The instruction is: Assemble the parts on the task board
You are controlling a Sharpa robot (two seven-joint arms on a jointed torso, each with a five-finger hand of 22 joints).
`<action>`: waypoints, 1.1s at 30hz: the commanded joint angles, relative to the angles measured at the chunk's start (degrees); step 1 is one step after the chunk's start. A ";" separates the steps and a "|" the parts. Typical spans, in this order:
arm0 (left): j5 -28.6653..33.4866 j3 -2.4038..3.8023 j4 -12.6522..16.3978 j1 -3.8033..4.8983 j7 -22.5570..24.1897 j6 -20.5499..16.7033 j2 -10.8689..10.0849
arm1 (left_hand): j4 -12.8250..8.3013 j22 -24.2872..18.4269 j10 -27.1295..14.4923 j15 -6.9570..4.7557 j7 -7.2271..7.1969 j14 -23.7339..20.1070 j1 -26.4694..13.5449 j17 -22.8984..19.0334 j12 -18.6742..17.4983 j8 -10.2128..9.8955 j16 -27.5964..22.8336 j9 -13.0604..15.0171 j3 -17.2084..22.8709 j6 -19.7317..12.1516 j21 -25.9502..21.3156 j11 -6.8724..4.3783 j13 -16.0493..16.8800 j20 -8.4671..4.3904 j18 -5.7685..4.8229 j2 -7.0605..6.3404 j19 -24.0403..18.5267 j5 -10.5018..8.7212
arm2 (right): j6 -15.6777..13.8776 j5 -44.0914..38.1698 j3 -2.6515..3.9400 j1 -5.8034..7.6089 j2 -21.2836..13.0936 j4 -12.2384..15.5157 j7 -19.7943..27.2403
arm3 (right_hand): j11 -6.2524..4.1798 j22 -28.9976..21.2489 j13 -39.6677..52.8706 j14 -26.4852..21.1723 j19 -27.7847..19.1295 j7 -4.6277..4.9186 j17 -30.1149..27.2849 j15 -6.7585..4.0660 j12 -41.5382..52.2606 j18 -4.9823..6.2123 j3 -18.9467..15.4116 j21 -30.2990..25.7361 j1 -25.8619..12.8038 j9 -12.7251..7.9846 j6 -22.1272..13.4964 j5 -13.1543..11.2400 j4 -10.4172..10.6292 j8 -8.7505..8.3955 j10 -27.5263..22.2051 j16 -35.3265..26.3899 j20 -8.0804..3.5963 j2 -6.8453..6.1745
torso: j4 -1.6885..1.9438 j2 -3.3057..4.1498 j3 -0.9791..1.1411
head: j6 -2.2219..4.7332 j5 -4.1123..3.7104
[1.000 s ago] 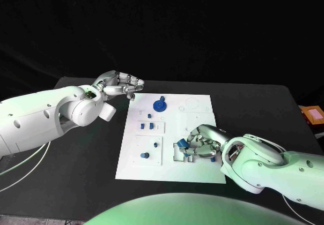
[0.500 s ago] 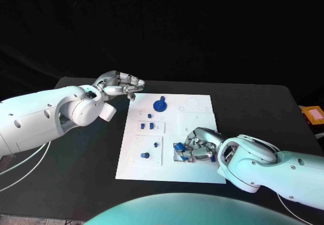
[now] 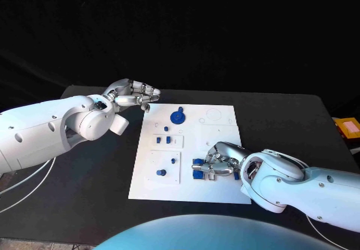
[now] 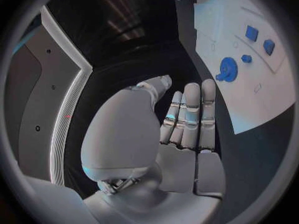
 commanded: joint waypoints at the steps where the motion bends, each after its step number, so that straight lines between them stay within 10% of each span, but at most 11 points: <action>1: 0.31 0.04 0.18 0.06 0.15 0.83 -0.02 | 0.02 0.04 -0.41 0.10 0.08 -0.35 0.16 -0.08 0.21 0.10 0.22 -0.05 0.33 0.23 -0.26 -0.06 -0.09 0.18 0.82 -0.21 -0.31 0.22 | 0.62 -2.10 0.00 -0.06 -0.15 0.62 -0.31 | 0.06 14.43 0.97 4.40 5.07 -0.04 6.92 -0.29 -0.30 -0.32 -2.30 -0.23 -0.85 0.15 -0.66 -0.31 0.02 0.33 0.23 -0.07 -0.28 0.14 | -0.08 -0.03 0.03 | 0.01 0.05; 12: 0.31 0.04 0.17 0.06 0.04 0.87 -0.16 | 0.06 0.05 -0.46 0.11 0.09 -0.38 0.16 -0.13 0.26 0.09 0.25 -0.07 0.40 0.23 -0.27 -0.05 -0.09 0.19 0.82 -0.16 -0.33 0.22 | -0.29 -4.56 0.00 -0.16 -2.16 3.08 0.22 | 0.06 14.52 1.16 4.45 5.20 -0.05 7.16 -0.28 -0.40 -0.38 -5.16 0.06 -0.59 0.32 -0.82 -0.21 -0.05 0.62 0.31 0.03 -0.27 1.53 | -0.13 -0.09 0.05 | 0.01 0.07; 33: 0.31 0.04 0.22 0.06 -0.22 1.00 -0.24 | 0.09 0.05 -0.53 0.12 0.13 -0.40 0.14 -0.18 0.31 0.06 0.27 -0.10 0.44 0.19 -0.28 -0.03 -0.09 0.19 0.82 -0.15 -0.35 0.22 | 2.06 -6.72 0.00 -0.16 -3.76 3.24 0.76 | 0.03 14.67 1.78 4.56 5.40 -0.07 7.82 -0.29 -0.84 -0.49 -10.25 0.56 15.65 0.09 -1.21 2.66 -0.36 0.78 0.56 0.30 -0.26 3.76 | -0.02 -0.04 -0.02 | 0.01 0.07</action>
